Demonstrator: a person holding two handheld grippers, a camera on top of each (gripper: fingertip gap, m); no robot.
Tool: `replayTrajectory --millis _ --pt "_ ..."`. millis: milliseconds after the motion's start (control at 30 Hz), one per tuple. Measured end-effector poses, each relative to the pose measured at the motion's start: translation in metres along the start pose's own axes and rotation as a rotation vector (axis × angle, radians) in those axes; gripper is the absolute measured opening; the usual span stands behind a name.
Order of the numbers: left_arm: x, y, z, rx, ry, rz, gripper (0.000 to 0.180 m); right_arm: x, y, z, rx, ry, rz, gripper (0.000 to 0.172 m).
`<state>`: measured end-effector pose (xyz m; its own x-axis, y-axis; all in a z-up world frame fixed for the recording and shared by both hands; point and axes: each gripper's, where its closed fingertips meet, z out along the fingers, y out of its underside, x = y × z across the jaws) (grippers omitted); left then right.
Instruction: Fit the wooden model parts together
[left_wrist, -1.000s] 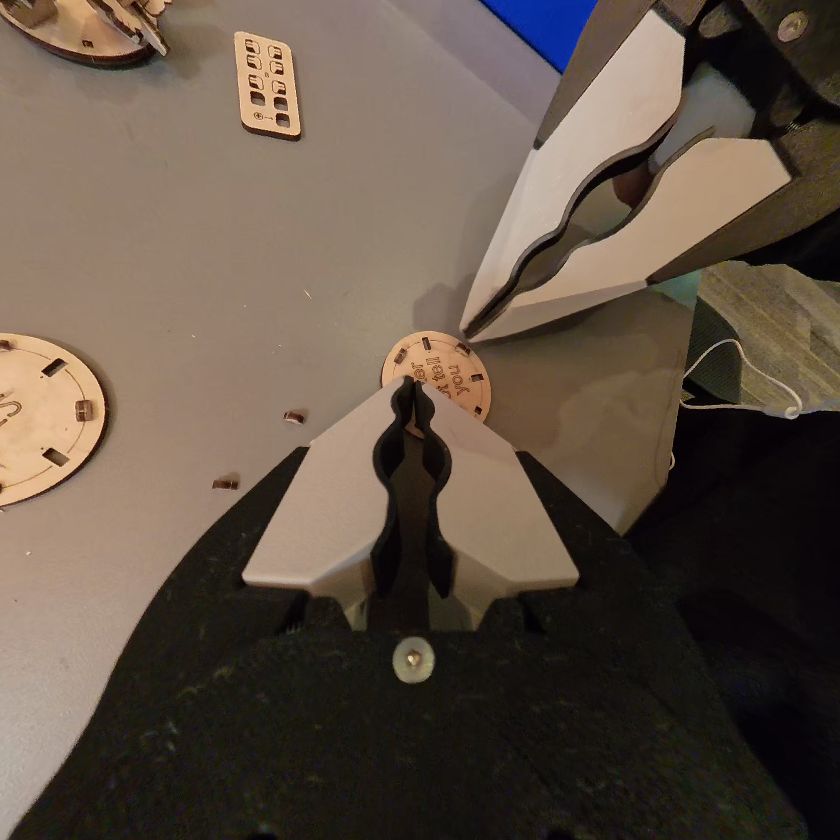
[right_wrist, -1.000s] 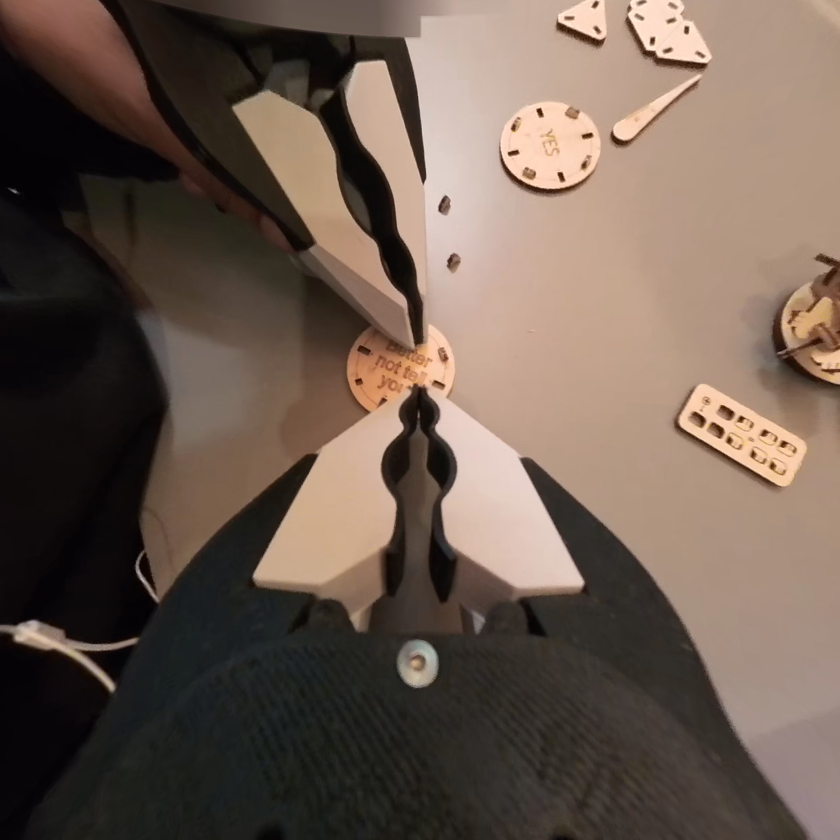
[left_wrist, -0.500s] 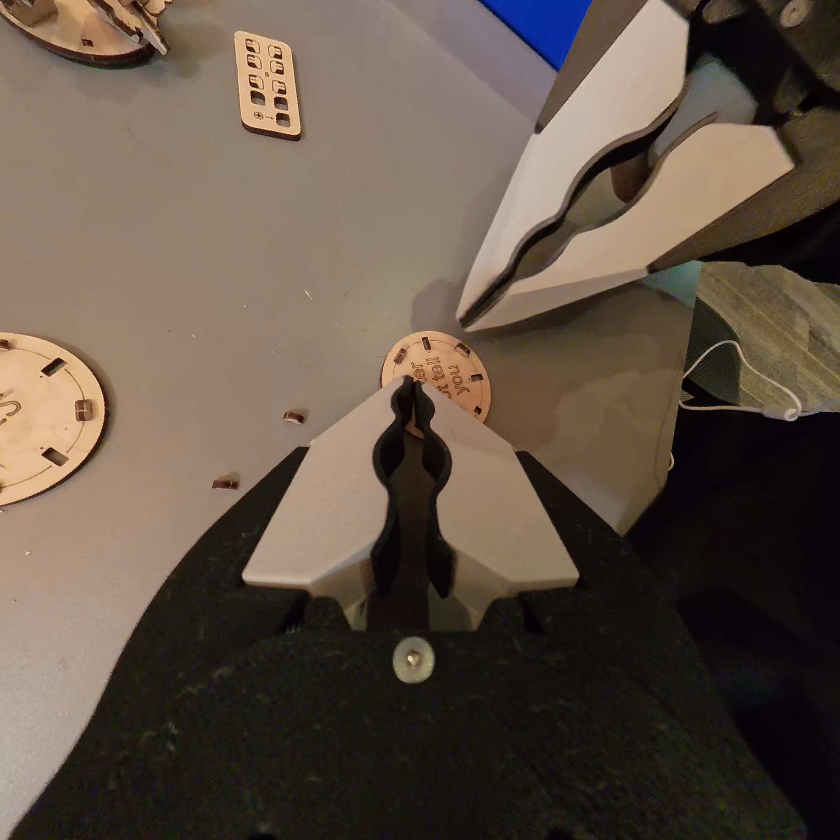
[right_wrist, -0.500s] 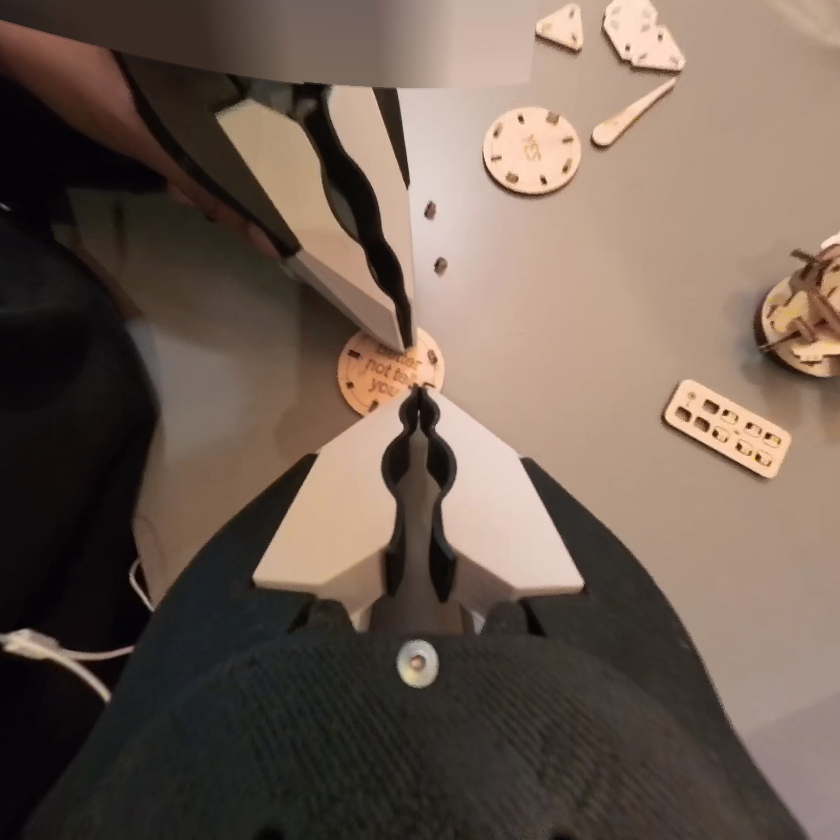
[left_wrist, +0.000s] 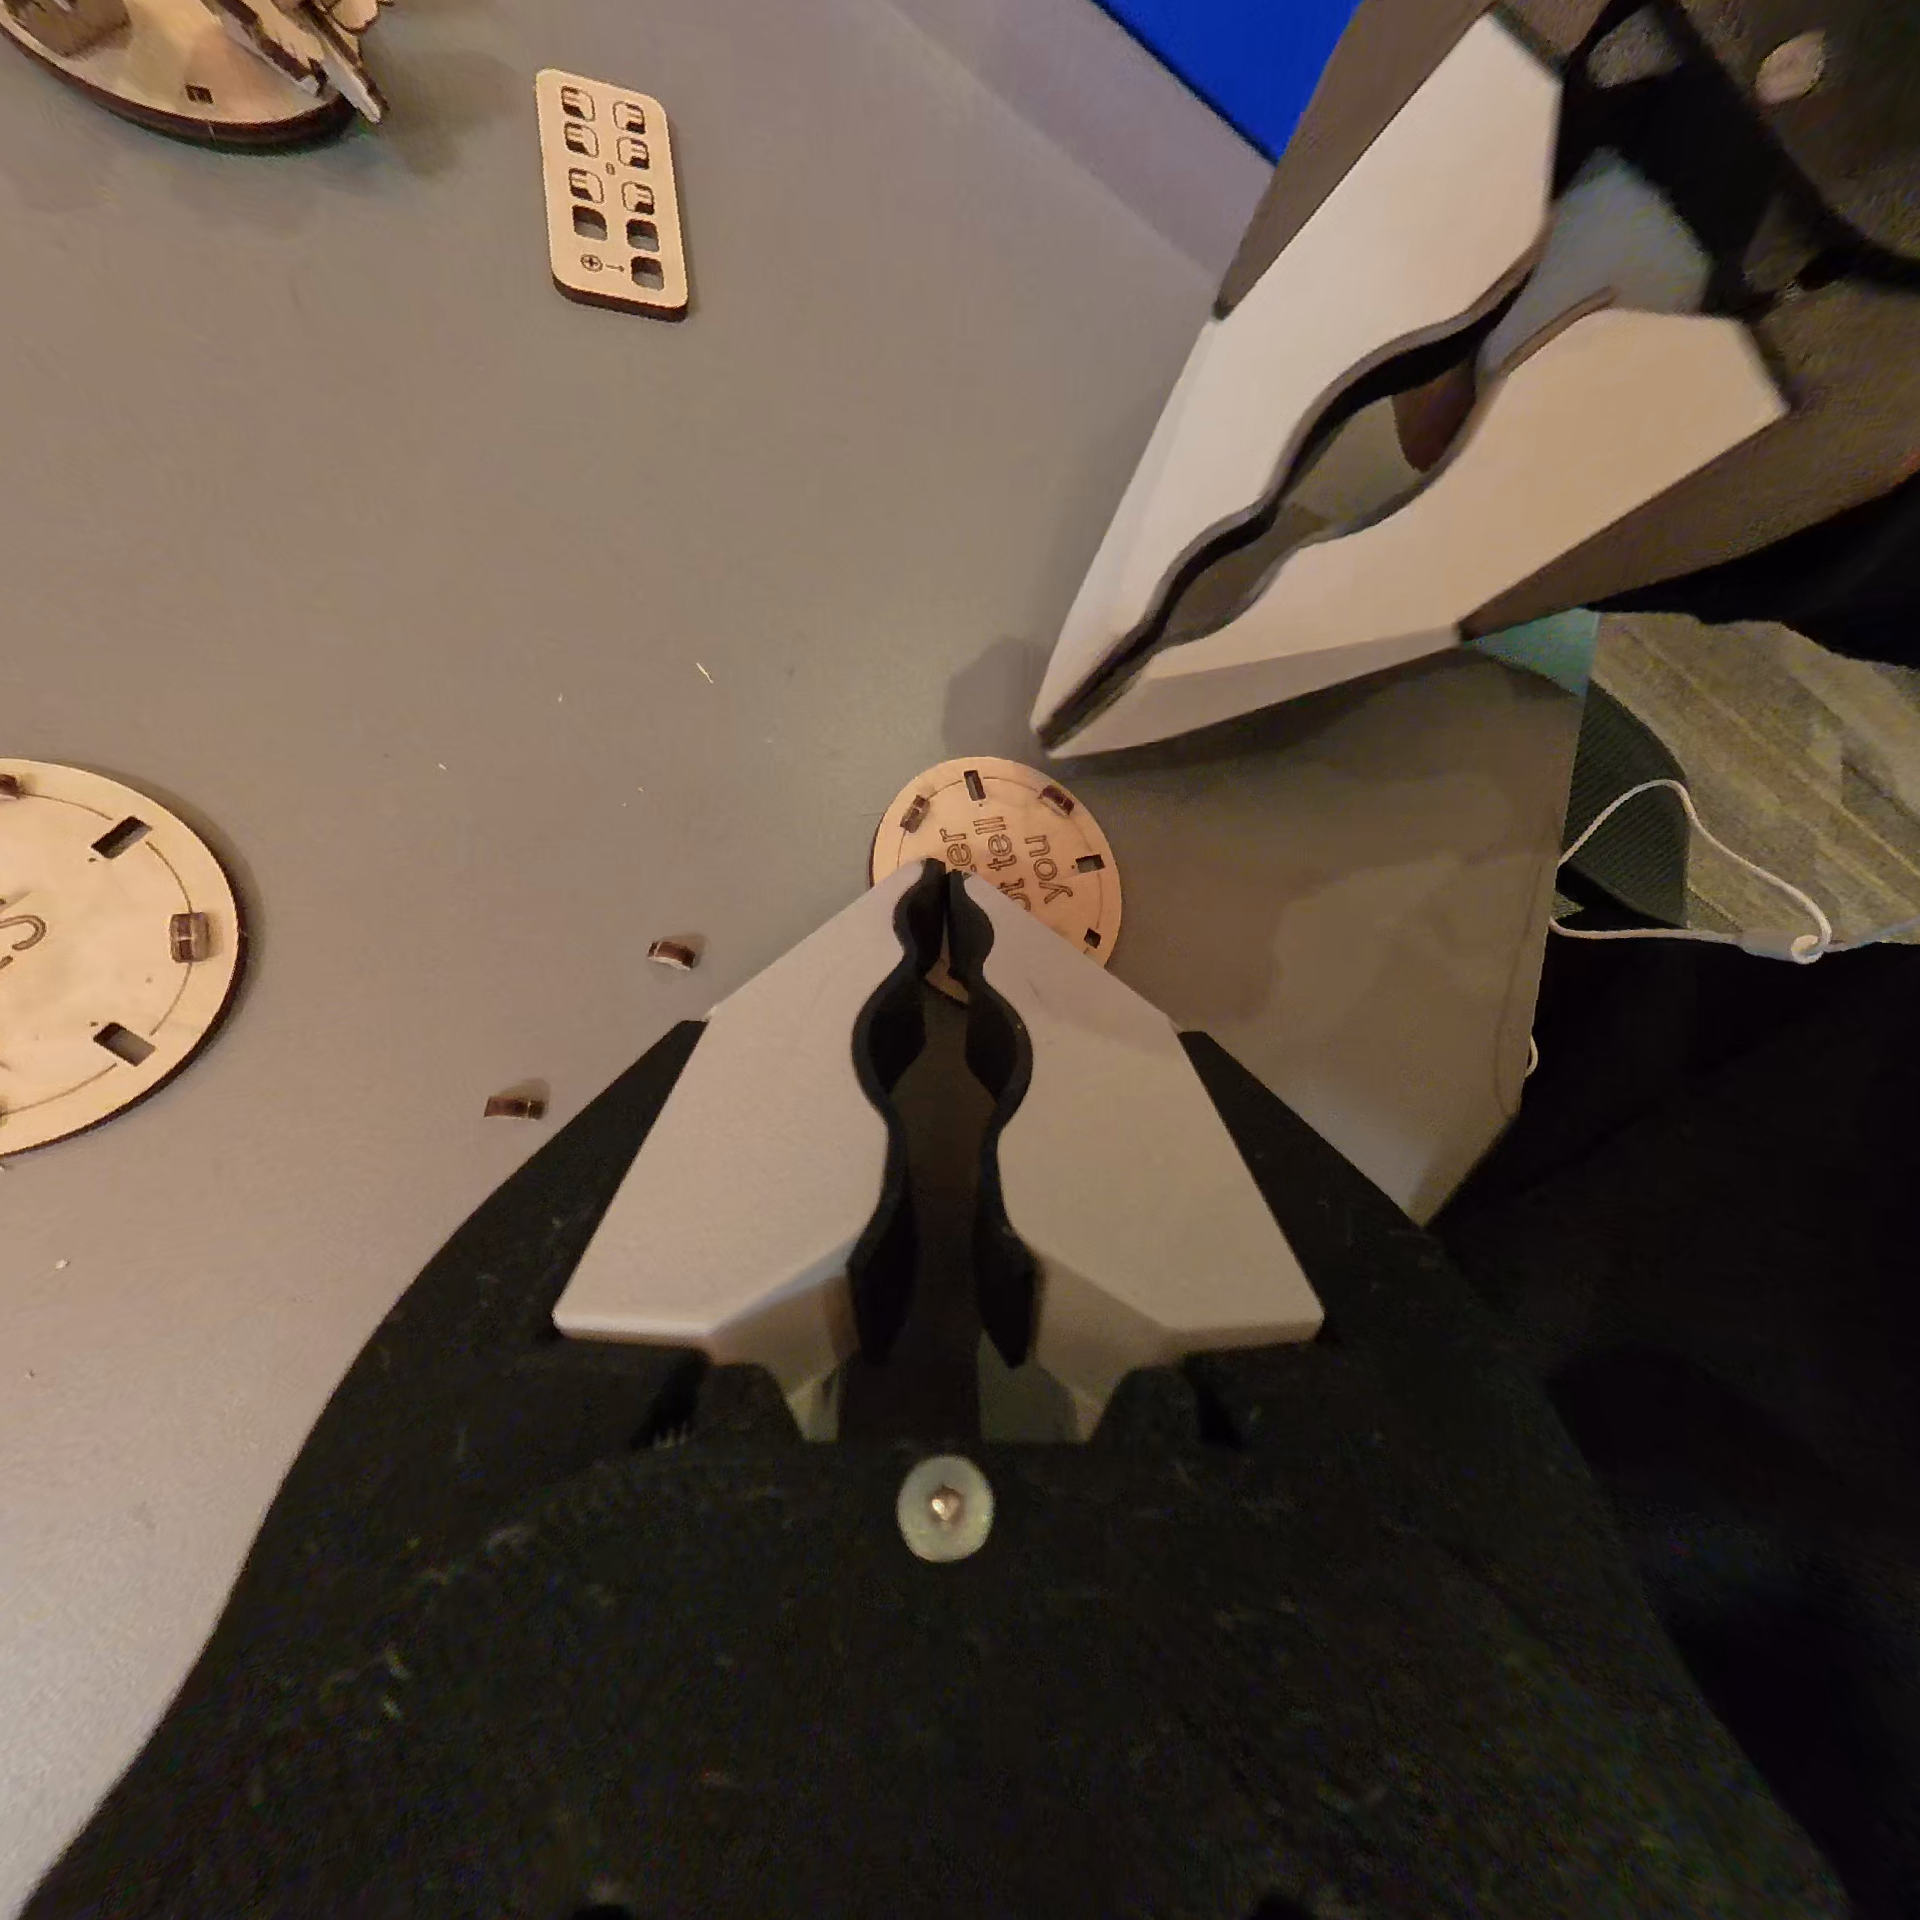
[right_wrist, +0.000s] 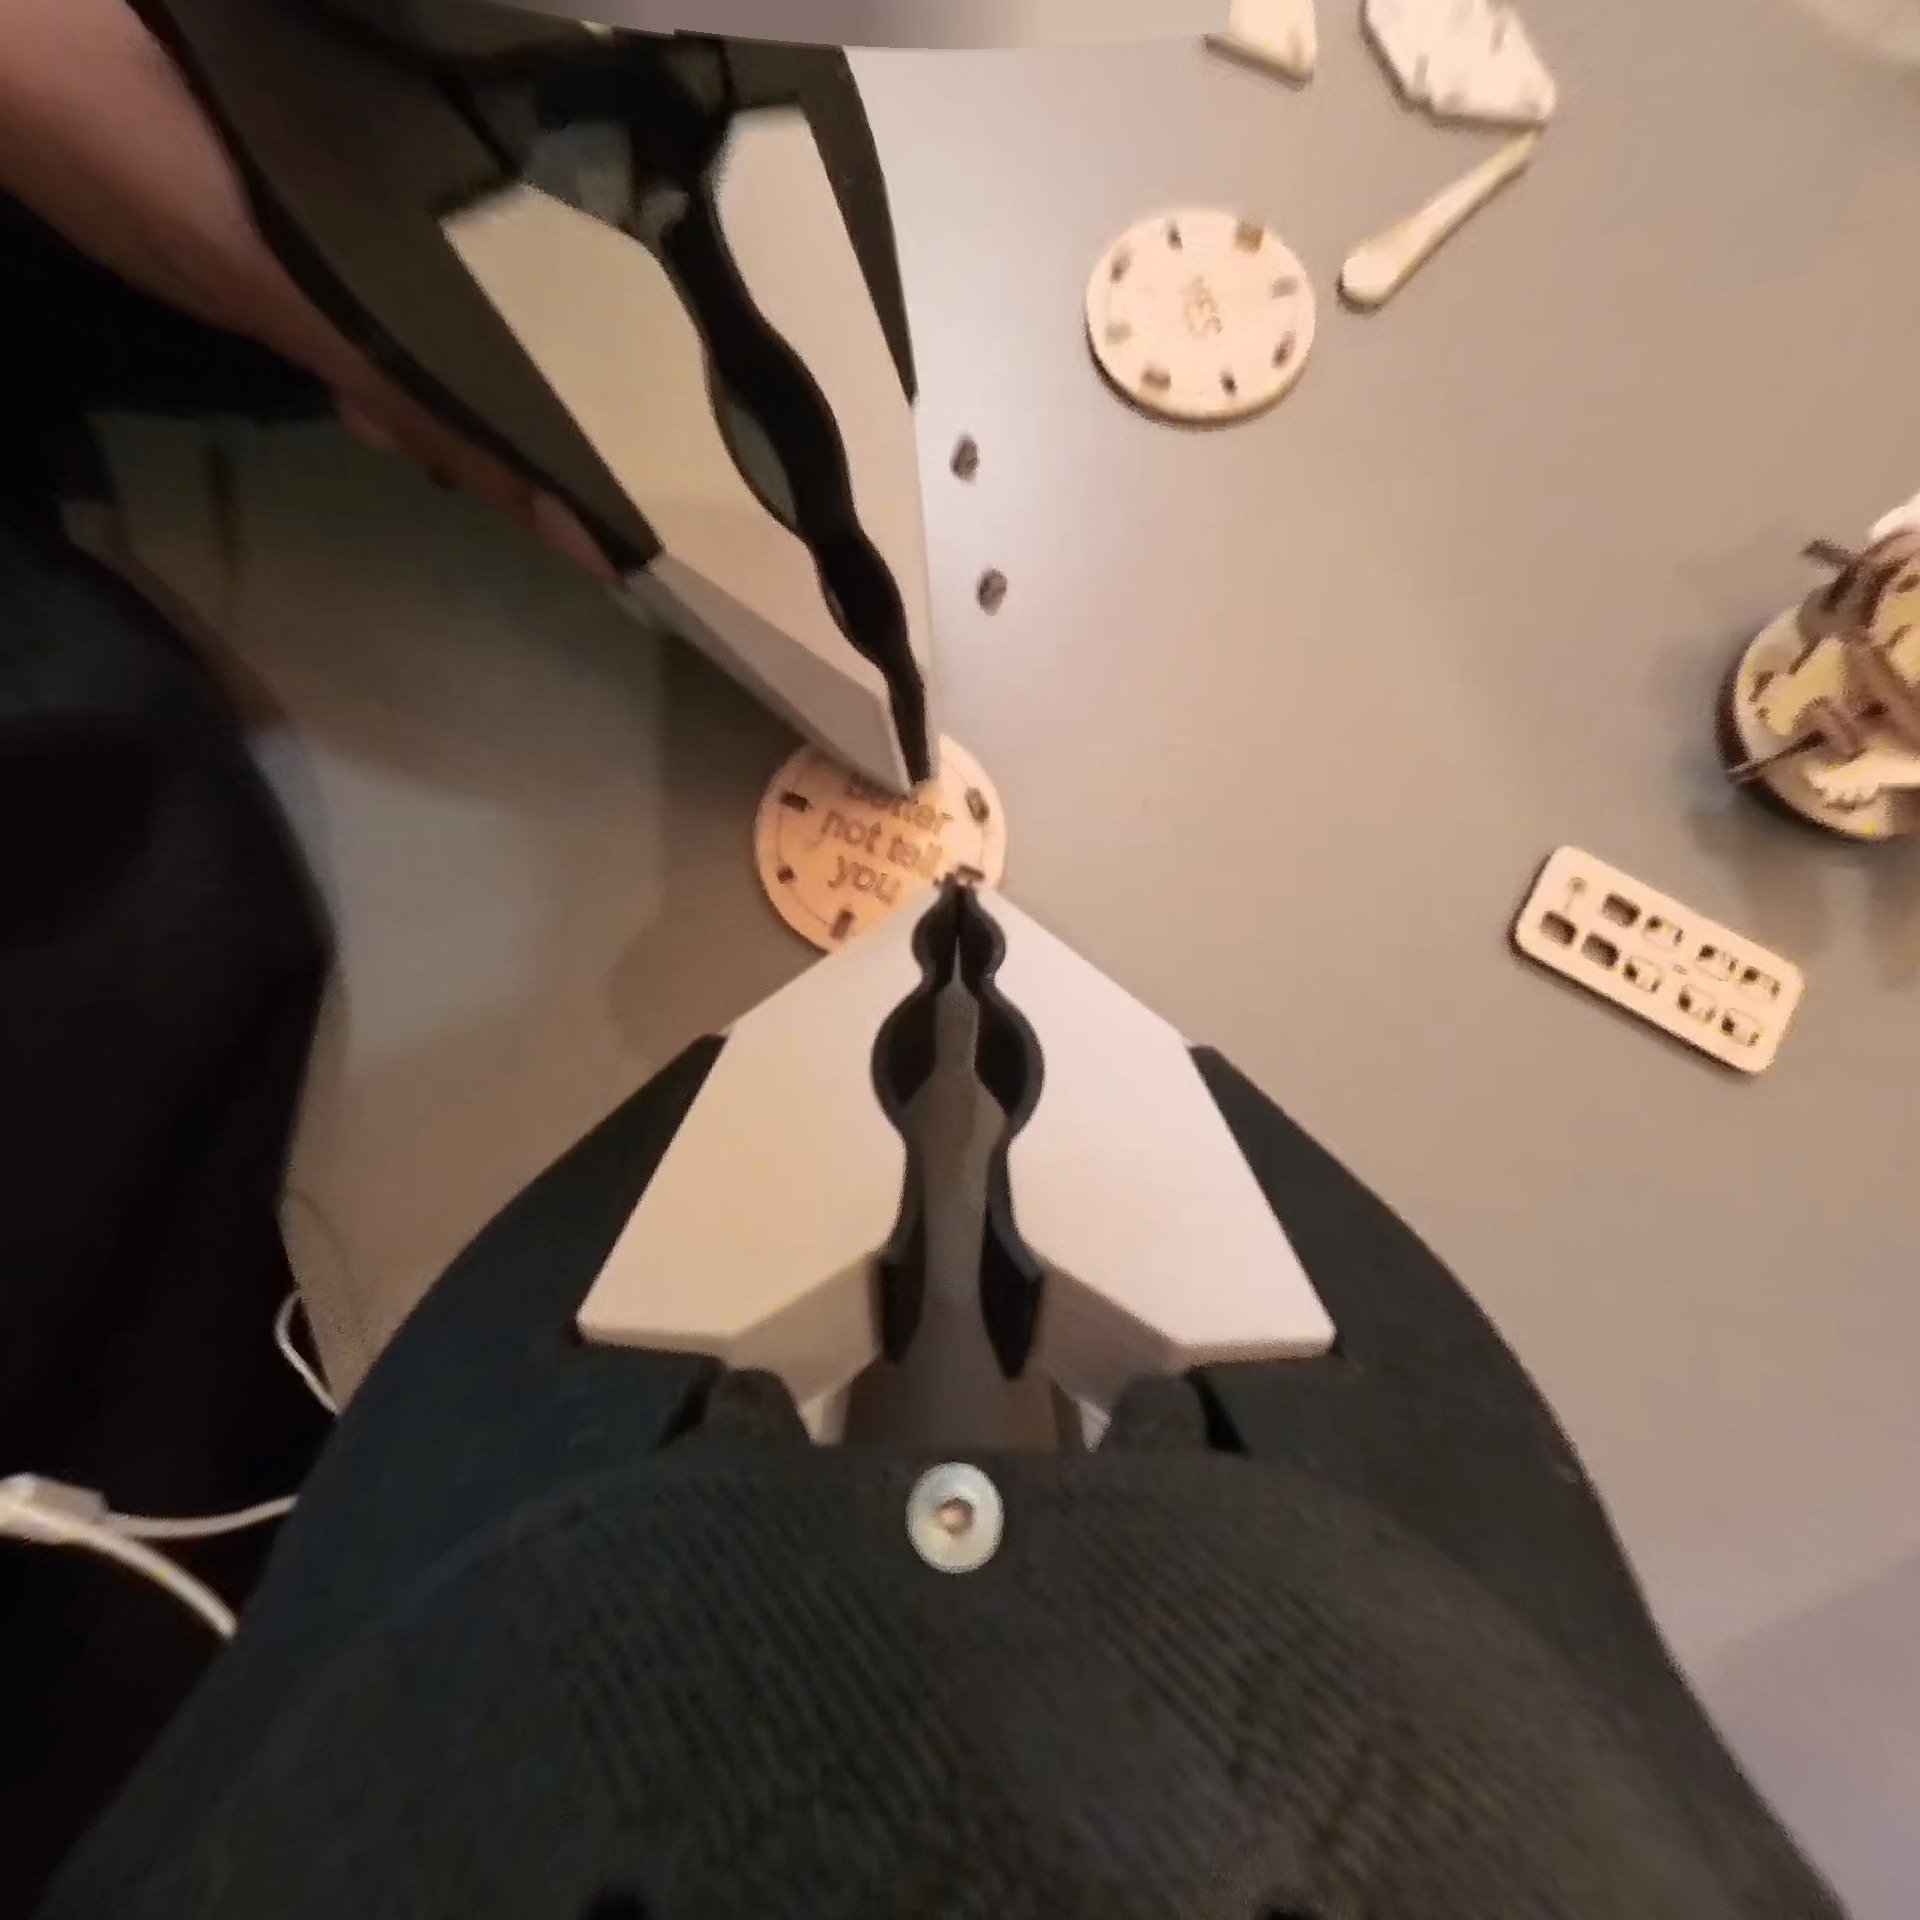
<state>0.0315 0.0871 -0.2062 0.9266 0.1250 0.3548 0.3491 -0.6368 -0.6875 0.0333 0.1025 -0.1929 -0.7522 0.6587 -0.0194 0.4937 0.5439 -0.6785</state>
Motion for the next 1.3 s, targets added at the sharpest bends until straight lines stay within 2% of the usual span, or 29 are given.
replayTrajectory --millis 67,133,233,333,400,533,600,667,733,1167,1300 --pt "0.0 0.0 0.0 0.0 0.001 -0.002 0.0 -0.009 -0.009 -0.003 0.049 -0.038 0.003 0.0" --pt "0.0 0.0 0.0 0.0 0.002 -0.002 0.0 -0.008 0.007 0.006 -0.046 -0.037 0.004 0.0" --pt "0.0 0.0 0.0 0.0 0.0 -0.001 0.0 0.008 0.004 -0.001 -0.028 0.054 -0.005 0.0" --pt "0.0 0.0 0.0 0.0 0.003 -0.003 0.0 0.002 -0.014 -0.008 0.082 0.004 0.024 0.0" --pt "0.0 0.0 0.0 0.0 0.003 -0.005 0.0 -0.002 -0.016 -0.007 0.09 -0.009 0.029 0.0" --pt "0.0 0.0 0.0 0.0 0.005 -0.006 0.0 0.009 -0.017 -0.006 0.116 0.103 -0.016 0.0" --pt "0.0 0.0 0.0 0.0 0.006 -0.008 0.0 0.003 -0.014 -0.004 0.105 0.061 0.004 0.0" --pt "0.0 0.0 0.0 0.0 0.007 -0.008 0.0 -0.004 -0.005 -0.001 0.054 0.017 0.007 0.013" --pt "0.0 0.0 0.0 0.0 0.007 -0.008 0.0 -0.006 0.002 -0.001 0.017 0.011 -0.005 0.02" --pt "0.001 0.001 0.001 -0.002 -0.003 0.001 0.0 -0.007 0.014 0.004 -0.056 0.049 0.092 0.006" --pt "0.021 0.009 0.003 -0.029 0.113 -0.024 0.0 0.003 0.017 0.001 -0.068 0.103 0.079 0.0"
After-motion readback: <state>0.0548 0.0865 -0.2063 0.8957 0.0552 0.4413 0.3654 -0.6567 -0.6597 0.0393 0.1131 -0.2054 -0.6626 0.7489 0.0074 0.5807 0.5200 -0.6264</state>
